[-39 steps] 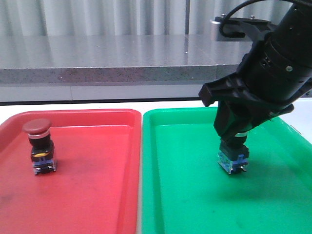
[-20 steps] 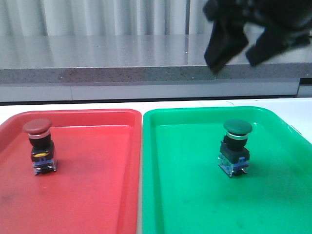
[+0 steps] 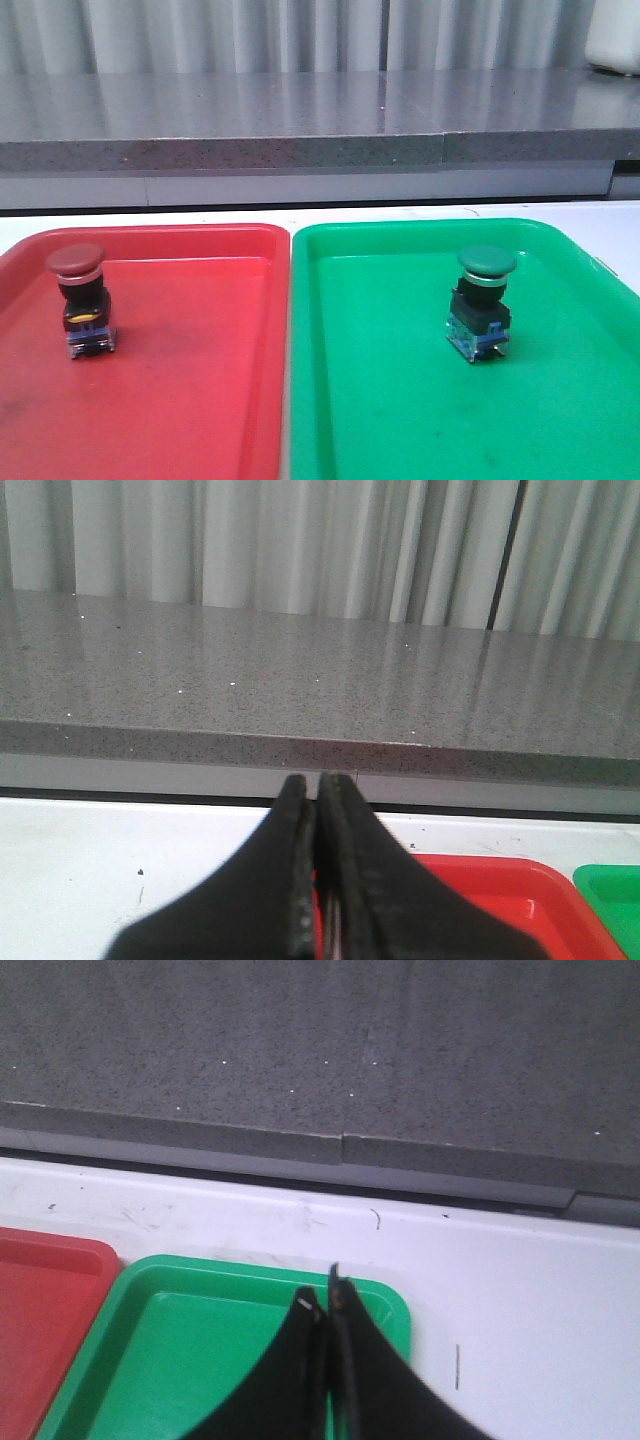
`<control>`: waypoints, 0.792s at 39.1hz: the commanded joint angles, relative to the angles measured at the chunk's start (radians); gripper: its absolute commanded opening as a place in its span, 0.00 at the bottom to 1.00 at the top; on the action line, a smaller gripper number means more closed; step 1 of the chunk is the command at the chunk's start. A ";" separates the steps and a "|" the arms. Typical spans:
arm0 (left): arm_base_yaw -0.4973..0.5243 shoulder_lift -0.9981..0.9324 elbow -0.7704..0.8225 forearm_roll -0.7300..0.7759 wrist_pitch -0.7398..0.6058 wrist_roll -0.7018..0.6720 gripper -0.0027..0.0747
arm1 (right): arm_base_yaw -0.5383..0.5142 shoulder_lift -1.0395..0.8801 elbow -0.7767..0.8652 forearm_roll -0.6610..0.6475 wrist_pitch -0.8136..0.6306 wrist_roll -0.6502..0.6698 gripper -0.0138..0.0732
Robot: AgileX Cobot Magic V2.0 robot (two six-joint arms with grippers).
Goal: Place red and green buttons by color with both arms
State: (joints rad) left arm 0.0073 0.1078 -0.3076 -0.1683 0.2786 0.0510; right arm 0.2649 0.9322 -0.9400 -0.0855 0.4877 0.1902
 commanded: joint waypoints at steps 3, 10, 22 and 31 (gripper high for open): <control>0.003 0.011 -0.025 -0.003 -0.084 -0.003 0.01 | -0.007 -0.146 0.117 -0.028 -0.071 -0.001 0.02; 0.003 0.011 -0.025 -0.003 -0.084 -0.003 0.01 | -0.007 -0.381 0.369 -0.052 -0.150 -0.002 0.02; 0.003 0.011 -0.025 -0.003 -0.084 -0.003 0.01 | -0.007 -0.713 0.544 -0.123 -0.144 -0.001 0.02; 0.003 0.011 -0.025 -0.003 -0.084 -0.003 0.01 | -0.007 -0.743 0.545 -0.123 -0.144 -0.001 0.02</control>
State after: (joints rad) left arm 0.0073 0.1078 -0.3076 -0.1683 0.2786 0.0510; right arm 0.2630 0.1813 -0.3701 -0.1902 0.4244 0.1902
